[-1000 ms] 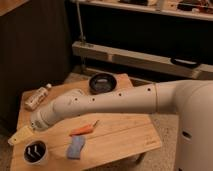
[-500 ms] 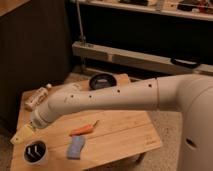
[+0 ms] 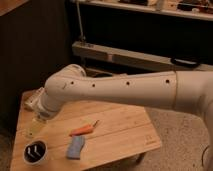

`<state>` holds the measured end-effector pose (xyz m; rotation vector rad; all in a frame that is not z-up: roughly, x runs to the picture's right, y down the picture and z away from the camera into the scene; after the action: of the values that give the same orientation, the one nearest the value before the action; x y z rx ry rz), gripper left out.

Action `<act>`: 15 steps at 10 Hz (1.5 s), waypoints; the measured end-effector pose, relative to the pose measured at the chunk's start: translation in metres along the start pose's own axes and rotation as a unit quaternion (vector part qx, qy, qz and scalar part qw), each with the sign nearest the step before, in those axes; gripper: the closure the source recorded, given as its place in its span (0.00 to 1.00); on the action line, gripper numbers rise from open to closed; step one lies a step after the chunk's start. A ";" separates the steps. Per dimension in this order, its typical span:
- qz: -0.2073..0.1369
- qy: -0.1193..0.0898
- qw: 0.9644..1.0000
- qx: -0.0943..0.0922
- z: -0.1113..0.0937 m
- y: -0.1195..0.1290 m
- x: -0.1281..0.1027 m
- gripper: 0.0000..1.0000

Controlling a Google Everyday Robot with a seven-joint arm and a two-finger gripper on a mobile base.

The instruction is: Place the pepper in the ceramic bowl

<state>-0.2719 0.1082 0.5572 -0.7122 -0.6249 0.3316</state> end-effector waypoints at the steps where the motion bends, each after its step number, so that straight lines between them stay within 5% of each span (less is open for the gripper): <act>1: -0.002 0.005 1.000 0.000 0.005 0.000 0.002 0.20; 4: -0.017 0.013 1.000 0.013 0.005 -0.010 0.044 0.20; 7: -0.029 0.015 0.999 0.029 -0.029 -0.012 0.104 0.20; 10: 0.004 0.056 0.997 0.050 -0.066 -0.015 0.186 0.20; 15: 0.014 0.061 0.997 0.049 -0.068 -0.016 0.194 0.20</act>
<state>-0.0781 0.1564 0.6093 -0.6419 -0.4801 0.3403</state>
